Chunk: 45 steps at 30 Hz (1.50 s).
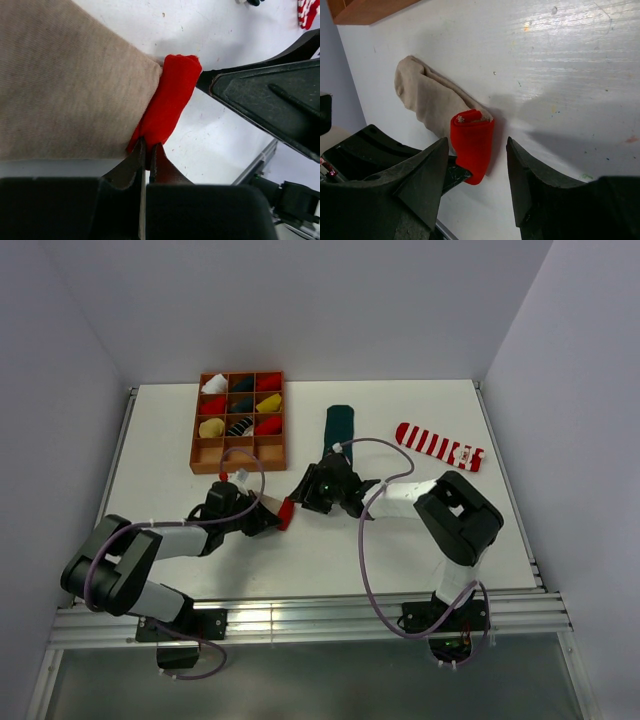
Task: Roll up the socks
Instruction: Roll the sock at the center of the board.
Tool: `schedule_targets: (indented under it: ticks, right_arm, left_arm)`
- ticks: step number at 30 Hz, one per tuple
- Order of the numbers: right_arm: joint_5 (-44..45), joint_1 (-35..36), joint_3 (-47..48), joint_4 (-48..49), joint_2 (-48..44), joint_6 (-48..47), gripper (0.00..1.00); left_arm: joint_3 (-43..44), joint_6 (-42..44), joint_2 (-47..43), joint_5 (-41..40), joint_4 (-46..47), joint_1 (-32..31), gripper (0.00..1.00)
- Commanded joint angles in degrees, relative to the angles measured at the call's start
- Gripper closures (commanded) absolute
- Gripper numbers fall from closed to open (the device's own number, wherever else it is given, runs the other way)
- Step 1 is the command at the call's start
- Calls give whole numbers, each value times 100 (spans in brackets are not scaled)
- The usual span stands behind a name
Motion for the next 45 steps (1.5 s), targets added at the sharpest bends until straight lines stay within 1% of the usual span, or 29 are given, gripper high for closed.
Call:
schedule_targets:
  ticks: [1, 5, 13, 19, 28, 30, 31, 34, 35, 37, 38, 39, 43, 44, 45]
  right_arm:
    - [-75, 56, 52, 418, 145, -51, 43]
    - [-198, 74, 79, 612, 285, -121, 43]
    - [-189, 144, 263, 568, 488, -262, 43]
    - [-321, 145, 281, 761, 646, -288, 45]
    - [-321, 206, 430, 691, 743, -437, 45]
    - [-295, 215, 465, 630, 778, -447, 46]
    - [-277, 215, 474, 621, 778, -464, 48]
    - [-260, 215, 492, 577, 813, -473, 58]
    - [-251, 215, 483, 568, 813, -473, 67]
    - [-233, 215, 492, 524, 822, -525, 78]
    - [-233, 215, 518, 437, 822, -569, 93]
    - [-225, 215, 570, 375, 822, -604, 100]
    - [-49, 215, 728, -81, 690, -876, 100]
    - [47, 215, 816, -361, 620, -929, 100]
    - [118, 215, 869, -520, 585, -965, 100]
  left_arm:
    - [-181, -145, 242, 276, -83, 176, 99]
    - [-163, -198, 365, 382, -92, 264, 100]
    - [-128, -251, 646, 567, -22, 378, 100]
    - [-163, -277, 787, 619, 49, 431, 100]
    - [-154, -268, 989, 707, 110, 493, 100]
    - [-163, -268, 1007, 699, 110, 501, 99]
    - [-172, -268, 998, 699, 119, 501, 100]
    - [-198, -260, 972, 699, 128, 501, 100]
    - [-198, -260, 981, 707, 128, 510, 99]
    - [-198, -251, 989, 725, 137, 510, 100]
    - [-190, -251, 998, 751, 145, 510, 100]
    - [-190, -242, 1007, 760, 154, 510, 100]
    - [-207, -128, 955, 699, 84, 501, 99]
    - [-216, -102, 798, 568, -12, 510, 91]
    - [-225, -67, 674, 488, -100, 510, 85]
